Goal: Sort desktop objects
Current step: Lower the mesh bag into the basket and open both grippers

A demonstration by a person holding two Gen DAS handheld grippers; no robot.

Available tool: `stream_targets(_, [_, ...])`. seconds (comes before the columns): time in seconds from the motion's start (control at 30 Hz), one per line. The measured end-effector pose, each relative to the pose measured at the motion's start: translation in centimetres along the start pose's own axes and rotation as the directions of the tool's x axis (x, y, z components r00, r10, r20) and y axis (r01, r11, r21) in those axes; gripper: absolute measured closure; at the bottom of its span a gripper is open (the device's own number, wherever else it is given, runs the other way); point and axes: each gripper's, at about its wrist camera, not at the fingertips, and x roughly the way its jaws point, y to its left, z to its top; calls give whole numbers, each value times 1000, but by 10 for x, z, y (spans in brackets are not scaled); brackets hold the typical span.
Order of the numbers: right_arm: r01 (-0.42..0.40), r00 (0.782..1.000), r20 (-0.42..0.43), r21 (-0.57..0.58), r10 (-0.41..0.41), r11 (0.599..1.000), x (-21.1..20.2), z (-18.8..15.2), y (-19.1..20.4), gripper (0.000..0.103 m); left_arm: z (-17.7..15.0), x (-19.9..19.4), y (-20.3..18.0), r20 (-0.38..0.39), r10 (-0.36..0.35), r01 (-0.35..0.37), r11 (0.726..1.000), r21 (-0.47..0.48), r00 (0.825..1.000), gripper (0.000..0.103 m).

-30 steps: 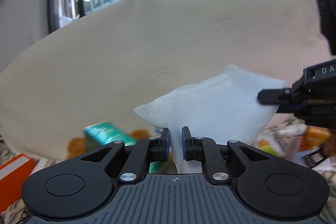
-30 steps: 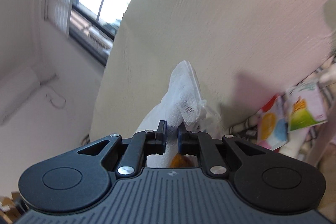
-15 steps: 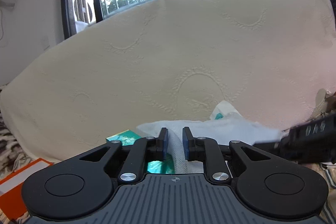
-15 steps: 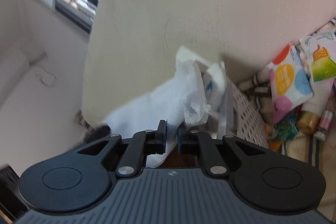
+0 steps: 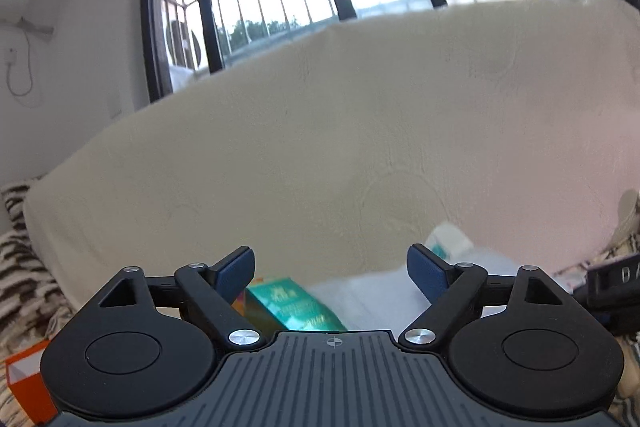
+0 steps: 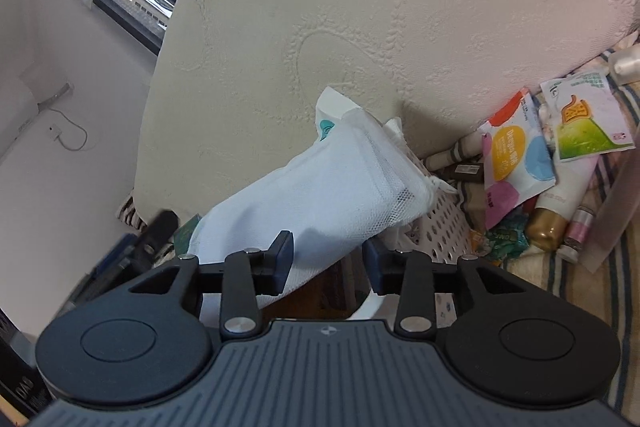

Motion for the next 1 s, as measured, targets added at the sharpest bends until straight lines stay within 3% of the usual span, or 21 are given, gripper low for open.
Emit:
stream_targets(0.2, [-6,1000,-21,-13,6,1000,-18,-8,5,58,7,-7,5,11,10,-10,1000,-30,1000,10])
stream_targets(0.3, [69,996,57,-142,-61,987,-25,-9,22,59,7,-4,5,-8,5,-5,999,-50,1000,10])
stream_targets(0.33, [78,996,64,-132,-70,988,-24,-8,23,59,7,-3,5,-17,-4,3,998,-61,1000,10])
stream_targets(0.4, [-2,1000,9,12,2,1000,-17,-1,16,59,5,-2,3,-30,-14,12,997,-72,999,10])
stream_targets(0.47, [-91,995,-14,181,95,979,-15,-1,7,52,1,-3,1,-32,-16,14,998,-58,999,10])
stream_targets(0.53, [-141,988,-24,266,153,954,-19,-5,1,50,-3,0,1,-36,-32,30,998,-48,999,10])
stream_targets(1.0, [-64,997,-26,263,73,963,18,-1,-3,49,-22,18,-7,-90,-41,35,998,-60,995,10])
